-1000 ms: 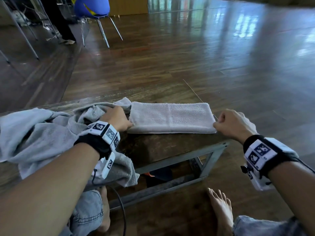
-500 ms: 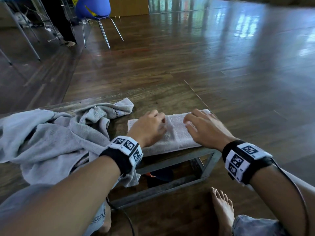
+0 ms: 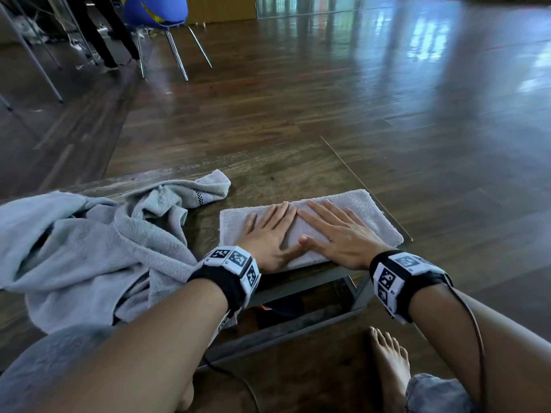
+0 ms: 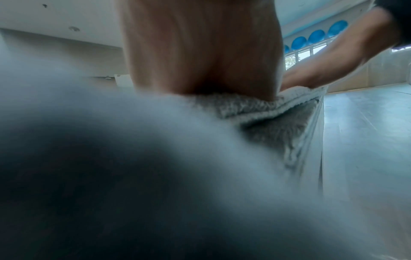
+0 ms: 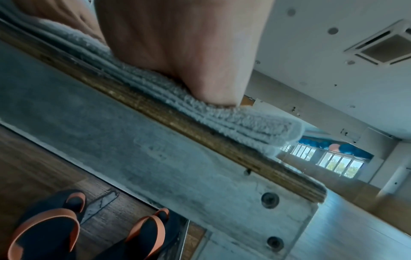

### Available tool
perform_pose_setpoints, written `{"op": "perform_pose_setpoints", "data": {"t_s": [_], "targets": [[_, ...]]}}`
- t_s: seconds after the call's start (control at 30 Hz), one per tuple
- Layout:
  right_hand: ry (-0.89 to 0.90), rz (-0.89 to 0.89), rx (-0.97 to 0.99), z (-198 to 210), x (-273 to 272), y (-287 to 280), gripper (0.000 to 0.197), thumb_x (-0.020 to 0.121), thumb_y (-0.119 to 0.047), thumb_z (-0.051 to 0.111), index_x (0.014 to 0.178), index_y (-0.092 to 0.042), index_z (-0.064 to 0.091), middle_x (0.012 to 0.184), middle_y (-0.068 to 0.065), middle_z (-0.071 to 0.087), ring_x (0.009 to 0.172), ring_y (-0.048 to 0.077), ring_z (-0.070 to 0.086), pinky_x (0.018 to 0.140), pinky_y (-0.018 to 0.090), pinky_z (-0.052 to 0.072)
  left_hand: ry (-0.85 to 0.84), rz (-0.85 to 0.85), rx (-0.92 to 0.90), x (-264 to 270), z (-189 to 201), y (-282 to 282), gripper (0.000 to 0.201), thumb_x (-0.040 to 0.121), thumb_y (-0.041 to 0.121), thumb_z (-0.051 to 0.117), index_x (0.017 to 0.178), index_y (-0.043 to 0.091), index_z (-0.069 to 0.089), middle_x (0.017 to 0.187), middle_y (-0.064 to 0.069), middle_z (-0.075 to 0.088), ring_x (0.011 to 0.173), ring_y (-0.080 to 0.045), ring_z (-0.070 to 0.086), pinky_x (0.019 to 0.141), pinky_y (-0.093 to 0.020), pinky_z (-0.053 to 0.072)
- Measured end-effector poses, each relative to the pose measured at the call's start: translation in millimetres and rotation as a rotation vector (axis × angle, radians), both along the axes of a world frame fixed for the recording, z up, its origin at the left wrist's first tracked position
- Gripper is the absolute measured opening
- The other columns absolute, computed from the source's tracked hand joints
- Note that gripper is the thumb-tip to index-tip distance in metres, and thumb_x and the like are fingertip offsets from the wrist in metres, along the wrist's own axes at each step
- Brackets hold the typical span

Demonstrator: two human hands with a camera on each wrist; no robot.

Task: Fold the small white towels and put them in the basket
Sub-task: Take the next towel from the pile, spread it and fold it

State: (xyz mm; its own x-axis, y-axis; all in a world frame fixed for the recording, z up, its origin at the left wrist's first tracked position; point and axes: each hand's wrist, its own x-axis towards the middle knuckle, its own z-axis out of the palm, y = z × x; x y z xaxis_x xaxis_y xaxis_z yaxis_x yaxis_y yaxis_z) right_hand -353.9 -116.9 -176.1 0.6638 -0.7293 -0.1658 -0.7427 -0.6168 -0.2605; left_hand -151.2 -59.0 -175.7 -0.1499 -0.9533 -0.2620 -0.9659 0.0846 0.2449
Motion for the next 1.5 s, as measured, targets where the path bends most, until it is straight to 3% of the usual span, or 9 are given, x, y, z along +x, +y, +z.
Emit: {"op": "perform_pose_setpoints", "data": {"t_s": [0.37,0.67,0.8,0.87,0.93,1.0,1.2,1.27,1.5], "targets": [[0.074,-0.173,0.028,-2,-20,-16,0.108,0.061,-0.103,0.0,0.155,-0.051,-0.013,0.166,-0.017,-0.021,0.153,0.009,-0.021,0.126,0.042,-0.009,-0.009,0.016,0.096,35,1,8,0.121,0.051,0.105,0.028,0.147,0.052,-0.024,0.158,0.019,-0.031,0.145,-0.005,-0.03,0.121,-0.041,-0.016],[0.154,-0.35,0.057,6,-37,-21,0.11,0.064,-0.101,0.001,0.157,-0.044,-0.015,0.166,-0.013,-0.022,0.155,0.017,-0.017,0.125,0.052,-0.002,-0.045,0.022,0.167,44,11,14,0.125,0.058,0.097,0.044,0.148,0.046,-0.027,0.158,0.013,-0.036,0.145,-0.01,-0.033,0.121,-0.046,-0.014],[0.077,-0.274,-0.192,16,-30,-10,0.085,0.09,-0.08,0.018,0.156,-0.028,0.031,0.168,0.006,0.017,0.156,0.022,0.002,0.125,0.05,0.009,-0.078,0.049,0.168,39,14,16,0.12,0.063,0.097,0.037,0.15,0.043,-0.025,0.16,0.007,-0.032,0.148,-0.016,-0.029,0.122,-0.049,-0.012],[-0.212,-0.068,-0.262,28,-22,-1,0.058,0.098,-0.066,0.03,0.12,-0.025,0.065,0.128,0.001,0.061,0.128,0.017,0.046,0.108,0.048,0.041,-0.06,0.079,0.132,36,18,16,0.117,0.059,0.099,0.025,0.153,0.042,-0.017,0.164,0.003,-0.025,0.151,-0.02,-0.02,0.122,-0.05,-0.007],[-0.382,0.136,-0.134,39,-8,12,0.044,0.1,-0.059,0.036,0.087,-0.027,0.063,0.076,-0.008,0.061,0.074,0.008,0.056,0.071,0.039,0.051,-0.023,0.147,0.08,36,23,15,0.113,0.058,0.098,0.017,0.155,0.044,-0.007,0.166,-0.004,-0.017,0.153,-0.026,-0.01,0.121,-0.051,-0.003],[-0.317,0.201,0.002,43,4,25,0.042,0.099,-0.062,0.037,0.079,-0.03,0.056,0.059,-0.008,0.054,0.056,0.011,0.052,0.057,0.032,0.046,-0.038,0.196,0.051,42,25,17,0.104,0.064,0.096,0.014,0.154,0.047,0.0,0.166,-0.009,-0.009,0.153,-0.028,-0.005,0.12,-0.052,-0.001],[-0.183,-0.004,0.039,41,6,36,0.035,0.101,-0.06,0.033,0.088,-0.034,0.054,0.092,-0.004,0.056,0.086,0.018,0.058,0.083,0.04,0.046,-0.135,0.233,-0.078,61,32,37,0.065,0.091,0.073,0.033,0.148,0.042,0.032,0.142,-0.01,0.044,0.135,-0.029,0.036,0.111,-0.049,0.02],[-0.063,-0.096,0.0,40,1,37,0.043,0.101,-0.061,0.032,0.119,-0.029,0.055,0.121,0.004,0.055,0.114,0.025,0.054,0.098,0.046,0.045,-0.082,0.259,-0.092,61,35,41,0.051,0.094,0.061,0.042,0.14,0.041,0.042,0.131,-0.008,0.05,0.129,-0.029,0.043,0.108,-0.05,0.024],[0.181,-0.028,-0.105,35,-1,66,0.085,0.079,-0.043,0.05,0.156,-0.04,0.013,0.166,0.003,0.0,0.152,0.026,0.006,0.117,0.047,0.028,0.106,0.107,-0.051,53,48,64,0.047,0.092,0.017,0.053,0.137,0.029,0.052,0.124,0.001,0.053,0.125,-0.022,0.045,0.108,-0.048,0.034]]}}
